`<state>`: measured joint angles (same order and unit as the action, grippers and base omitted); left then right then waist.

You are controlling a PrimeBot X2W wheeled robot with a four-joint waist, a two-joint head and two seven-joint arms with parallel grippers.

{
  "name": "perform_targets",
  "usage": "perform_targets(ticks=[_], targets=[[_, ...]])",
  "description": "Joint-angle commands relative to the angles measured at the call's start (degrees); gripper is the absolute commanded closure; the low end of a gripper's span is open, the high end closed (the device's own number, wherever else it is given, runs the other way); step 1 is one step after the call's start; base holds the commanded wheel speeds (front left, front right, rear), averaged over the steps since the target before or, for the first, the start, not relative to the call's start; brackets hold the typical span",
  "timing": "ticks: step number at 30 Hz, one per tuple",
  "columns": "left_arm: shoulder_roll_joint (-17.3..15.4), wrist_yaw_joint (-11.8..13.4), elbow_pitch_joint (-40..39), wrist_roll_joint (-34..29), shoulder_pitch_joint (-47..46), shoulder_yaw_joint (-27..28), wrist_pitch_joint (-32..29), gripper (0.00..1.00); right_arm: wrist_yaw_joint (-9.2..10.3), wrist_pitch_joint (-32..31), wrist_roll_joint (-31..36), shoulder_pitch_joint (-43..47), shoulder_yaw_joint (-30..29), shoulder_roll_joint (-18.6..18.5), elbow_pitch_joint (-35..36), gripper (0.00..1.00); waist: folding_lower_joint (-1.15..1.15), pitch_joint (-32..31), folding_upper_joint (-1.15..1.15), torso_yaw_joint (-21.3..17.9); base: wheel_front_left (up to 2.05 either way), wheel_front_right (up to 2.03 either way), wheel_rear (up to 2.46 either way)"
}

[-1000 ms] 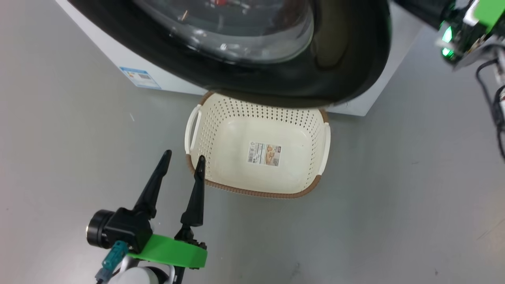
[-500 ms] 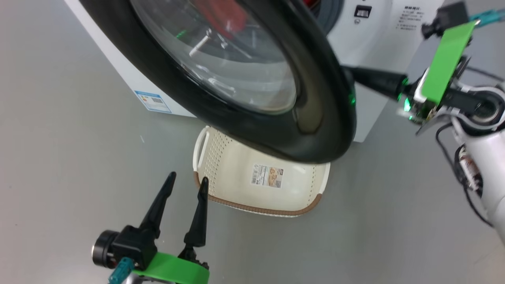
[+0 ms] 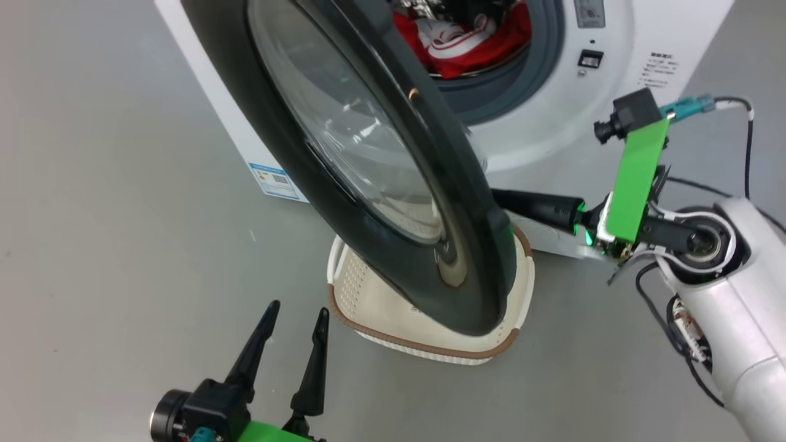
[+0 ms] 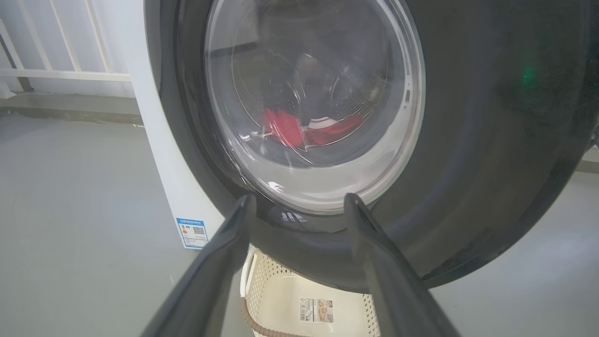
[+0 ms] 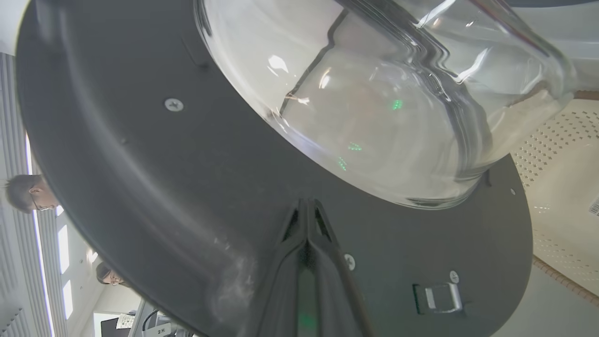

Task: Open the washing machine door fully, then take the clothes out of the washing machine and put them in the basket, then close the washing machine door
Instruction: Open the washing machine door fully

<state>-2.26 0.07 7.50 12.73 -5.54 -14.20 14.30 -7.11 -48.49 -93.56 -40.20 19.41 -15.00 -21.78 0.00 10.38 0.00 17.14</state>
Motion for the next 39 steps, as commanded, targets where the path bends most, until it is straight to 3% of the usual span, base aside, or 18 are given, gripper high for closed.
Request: perform_targets(ticks=[1, 21, 39], targets=[[-0.6, 0.6, -1.6, 0.6, 0.2, 2.0, 0.7, 0.00, -0.37, -0.5, 0.5, 1.3, 0.9, 1.4, 2.3, 1.00, 0.00, -1.0, 0.00, 1.2, 0.00, 0.00, 0.00], [-0.6, 1.1, -1.4, 0.9, 2.2, 2.3, 0.7, 0.00, -0.37, 1.0, 3.7, 7.3, 4.2, 6.2, 6.7, 1.00, 0.00, -3.6, 0.00, 7.8, 0.00, 0.00, 0.00], [-0.6, 1.7, -1.4, 0.7, 3.0, 3.7, 0.7, 0.00, -0.37, 2.4, 4.2, 9.1, 8.0, 9.5, 8.1, 1.00, 0.00, -5.0, 0.00, 11.4, 0.00, 0.00, 0.00]])
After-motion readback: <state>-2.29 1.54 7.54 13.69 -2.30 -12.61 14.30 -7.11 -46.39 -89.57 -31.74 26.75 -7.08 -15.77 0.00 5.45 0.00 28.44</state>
